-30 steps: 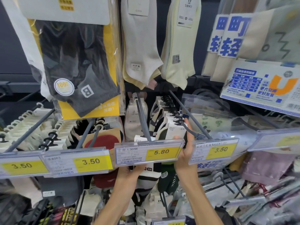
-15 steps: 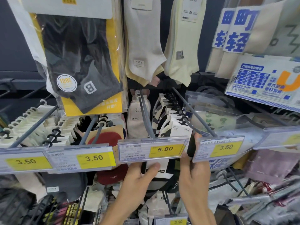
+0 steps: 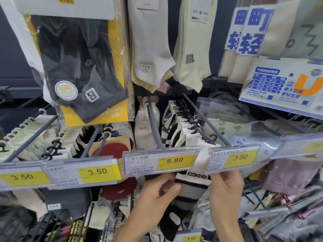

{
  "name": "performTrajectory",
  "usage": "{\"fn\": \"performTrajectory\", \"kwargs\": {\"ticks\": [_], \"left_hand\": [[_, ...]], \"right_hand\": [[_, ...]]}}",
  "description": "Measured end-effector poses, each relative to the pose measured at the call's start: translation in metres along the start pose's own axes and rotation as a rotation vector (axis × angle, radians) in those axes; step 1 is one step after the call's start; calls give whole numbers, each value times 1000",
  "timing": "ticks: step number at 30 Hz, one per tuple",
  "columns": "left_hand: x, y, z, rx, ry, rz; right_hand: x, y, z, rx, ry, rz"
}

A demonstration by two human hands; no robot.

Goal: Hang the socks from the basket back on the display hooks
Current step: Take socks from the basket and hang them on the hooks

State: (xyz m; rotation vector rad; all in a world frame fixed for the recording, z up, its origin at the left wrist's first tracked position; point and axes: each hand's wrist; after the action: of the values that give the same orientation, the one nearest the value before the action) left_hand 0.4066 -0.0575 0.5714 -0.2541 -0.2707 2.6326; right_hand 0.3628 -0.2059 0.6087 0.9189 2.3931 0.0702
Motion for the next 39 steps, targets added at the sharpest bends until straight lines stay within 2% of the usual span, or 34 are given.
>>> {"fn": "performTrajectory", "kwargs": {"ticks": [4,10,15,17,20,22,24,27,31,33,35,39], "left_hand": [[3,0,-22,-64,-94,16],[12,2,-57,-287,-208,-52],[20,4,-77,-332,-274,-117],[25,6,-82,-384,-281,-124],[37,8,-81,-496,-246,-28],[46,11,-74,-484,-157,19],[55,16,-72,-423,-141,43],[69,25,-76,-387,-172,3],[102,41,-89,-389,2,-75],[123,57,-100,-446,140,-132],[146,74,-113,-428,187,-249],[195,114,-156,-396,-4,-615]], "right_hand": [[-13,2,0,123,-116,-100],[-18,5,9,161,-181,-126],[-20,6,18,278,-187,-180],[-17,2,24,360,-129,-222],[7,-6,29,423,-21,-202],[37,-15,28,436,-3,-152],[74,-27,26,486,30,-105],[135,-50,31,524,150,-36],[229,-74,43,605,379,30],[277,-85,49,647,509,57],[319,-97,52,679,627,74],[388,-129,61,743,800,79]]}}
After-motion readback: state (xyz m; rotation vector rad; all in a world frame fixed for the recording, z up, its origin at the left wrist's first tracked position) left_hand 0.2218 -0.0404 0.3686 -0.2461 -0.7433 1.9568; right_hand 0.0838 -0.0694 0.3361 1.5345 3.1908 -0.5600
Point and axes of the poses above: each hand's wrist, its own x-axis away from the middle knuckle, its own y-axis out of the palm, z = x × y, and after that the axes turned 6 degrees about -y, right-handed
